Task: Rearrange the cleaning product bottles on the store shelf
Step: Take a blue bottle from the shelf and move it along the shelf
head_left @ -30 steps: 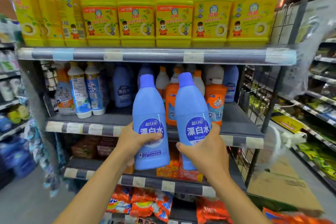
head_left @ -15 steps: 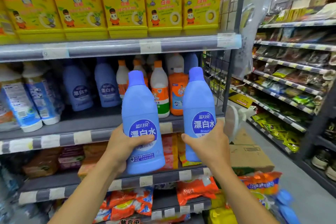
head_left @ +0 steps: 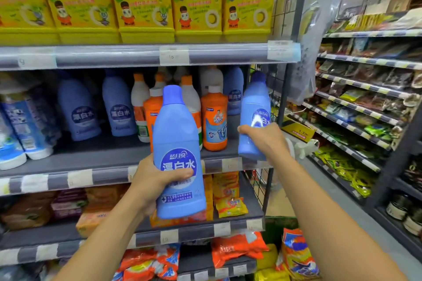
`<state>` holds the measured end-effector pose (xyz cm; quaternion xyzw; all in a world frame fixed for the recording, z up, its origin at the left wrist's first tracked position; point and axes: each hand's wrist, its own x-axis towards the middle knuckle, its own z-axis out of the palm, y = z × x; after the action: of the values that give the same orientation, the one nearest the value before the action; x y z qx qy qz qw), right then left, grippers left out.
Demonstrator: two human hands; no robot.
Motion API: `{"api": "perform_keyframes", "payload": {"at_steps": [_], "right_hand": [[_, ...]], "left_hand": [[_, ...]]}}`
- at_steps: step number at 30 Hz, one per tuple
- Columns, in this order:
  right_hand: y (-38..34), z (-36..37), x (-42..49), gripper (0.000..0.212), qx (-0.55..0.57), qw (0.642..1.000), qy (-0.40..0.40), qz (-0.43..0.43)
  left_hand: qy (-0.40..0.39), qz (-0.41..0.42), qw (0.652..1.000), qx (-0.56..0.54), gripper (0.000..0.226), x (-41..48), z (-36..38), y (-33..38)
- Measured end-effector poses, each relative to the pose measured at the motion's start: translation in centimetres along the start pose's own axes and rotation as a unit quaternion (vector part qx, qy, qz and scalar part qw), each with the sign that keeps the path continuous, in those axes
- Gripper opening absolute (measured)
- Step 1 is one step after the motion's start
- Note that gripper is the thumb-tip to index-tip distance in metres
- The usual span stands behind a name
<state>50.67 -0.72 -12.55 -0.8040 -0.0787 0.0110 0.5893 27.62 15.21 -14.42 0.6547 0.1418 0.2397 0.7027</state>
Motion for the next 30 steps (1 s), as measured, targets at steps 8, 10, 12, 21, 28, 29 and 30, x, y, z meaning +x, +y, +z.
{"api": "perform_keyframes", "payload": {"at_steps": [8,10,12,21,28,29,30], "right_hand": [[-0.3,4.4,10.2,0.084,0.029,0.999,-0.032,-0.02],[-0.3,5.7,12.2,0.09,0.022,0.999,-0.033,-0.018],[-0.3,6.7,13.8,0.095,-0.007,1.0,-0.016,-0.026],[0.8,9.7,19.0,0.1,0.005,0.992,0.044,-0.119],[1.4,12.1,21.8,0.106,-0.048,0.99,0.08,-0.11],[1.5,12.3,22.0,0.107,-0.05,0.989,0.08,-0.116],[1.5,12.4,22.2,0.107,-0.053,0.988,0.081,-0.12]], "left_hand": [[0.043,0.013,0.999,0.004,0.063,2.1,1.2,0.0],[0.05,0.016,0.999,0.006,0.065,2.5,1.7,0.0],[0.059,0.019,0.998,0.005,0.063,2.9,2.0,-0.1],[0.095,0.038,0.995,0.019,0.059,4.2,3.1,-0.7],[0.107,0.05,0.993,0.03,0.062,4.8,3.5,-0.6],[0.109,0.051,0.992,0.031,0.063,4.8,3.5,-0.6],[0.111,0.051,0.992,0.031,0.064,4.9,3.5,-0.6]]}}
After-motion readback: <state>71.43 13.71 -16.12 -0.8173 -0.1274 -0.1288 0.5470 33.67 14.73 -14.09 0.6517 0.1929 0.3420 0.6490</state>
